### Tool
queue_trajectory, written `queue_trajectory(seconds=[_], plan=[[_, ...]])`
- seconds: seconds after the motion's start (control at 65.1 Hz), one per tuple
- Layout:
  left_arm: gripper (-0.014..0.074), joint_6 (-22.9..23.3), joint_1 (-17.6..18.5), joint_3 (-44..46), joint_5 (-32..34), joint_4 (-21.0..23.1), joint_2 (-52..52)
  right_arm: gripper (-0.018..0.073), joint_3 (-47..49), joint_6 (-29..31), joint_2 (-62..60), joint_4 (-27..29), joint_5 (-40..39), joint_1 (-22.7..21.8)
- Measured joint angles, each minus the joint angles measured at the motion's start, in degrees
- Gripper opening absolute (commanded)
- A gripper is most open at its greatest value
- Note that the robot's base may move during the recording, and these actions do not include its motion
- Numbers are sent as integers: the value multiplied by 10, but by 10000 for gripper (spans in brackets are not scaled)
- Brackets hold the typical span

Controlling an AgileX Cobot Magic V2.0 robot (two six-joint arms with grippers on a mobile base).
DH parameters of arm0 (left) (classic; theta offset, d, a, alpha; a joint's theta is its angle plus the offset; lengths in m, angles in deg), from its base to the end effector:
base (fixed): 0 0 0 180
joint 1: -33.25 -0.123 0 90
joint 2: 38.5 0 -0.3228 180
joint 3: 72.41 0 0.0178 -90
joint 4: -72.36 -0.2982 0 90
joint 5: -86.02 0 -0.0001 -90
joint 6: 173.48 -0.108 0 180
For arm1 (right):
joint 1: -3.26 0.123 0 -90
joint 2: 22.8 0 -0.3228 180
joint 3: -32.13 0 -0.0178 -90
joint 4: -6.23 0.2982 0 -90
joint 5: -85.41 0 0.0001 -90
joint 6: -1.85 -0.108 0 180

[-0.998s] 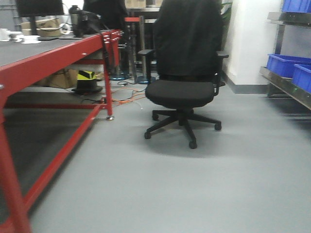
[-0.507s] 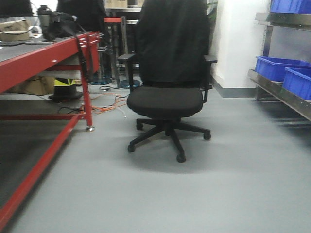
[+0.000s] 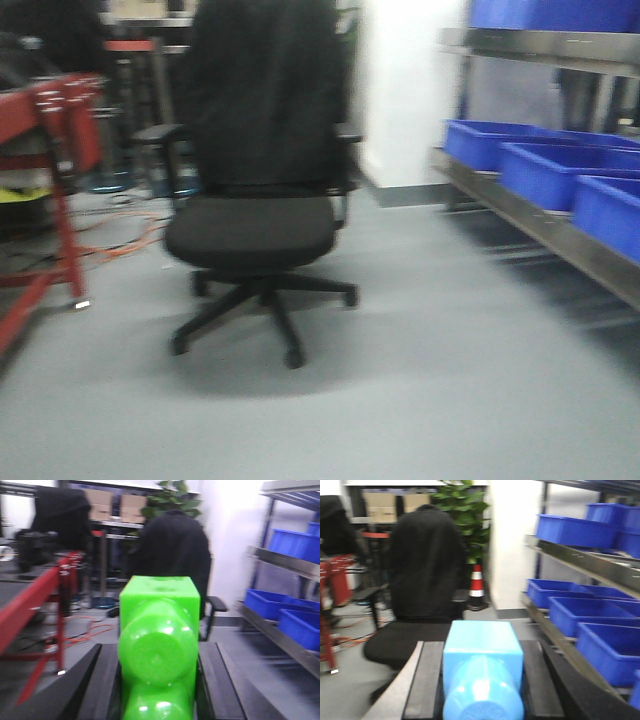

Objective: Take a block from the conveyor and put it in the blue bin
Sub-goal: 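Drive the base away from the conveyor holding both blocks, then drive up to the steel shelf with blue bins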

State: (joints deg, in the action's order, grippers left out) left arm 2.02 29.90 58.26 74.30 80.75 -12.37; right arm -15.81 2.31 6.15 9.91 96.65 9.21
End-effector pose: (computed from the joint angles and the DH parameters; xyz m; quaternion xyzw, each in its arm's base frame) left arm 0.1022 0.0028 0.3627 -0.0317 0.6880 -0.0125 0.7249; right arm 0.1111 0.0129 0.3677 -0.0215 0.6950 0.0613 0.7161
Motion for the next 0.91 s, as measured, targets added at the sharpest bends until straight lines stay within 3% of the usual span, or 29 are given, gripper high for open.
queue_trajectory(seconds=[0.906], plan=[[-111, 0, 0, 0, 0, 0, 0, -162, 0, 0, 0, 0, 0, 0]])
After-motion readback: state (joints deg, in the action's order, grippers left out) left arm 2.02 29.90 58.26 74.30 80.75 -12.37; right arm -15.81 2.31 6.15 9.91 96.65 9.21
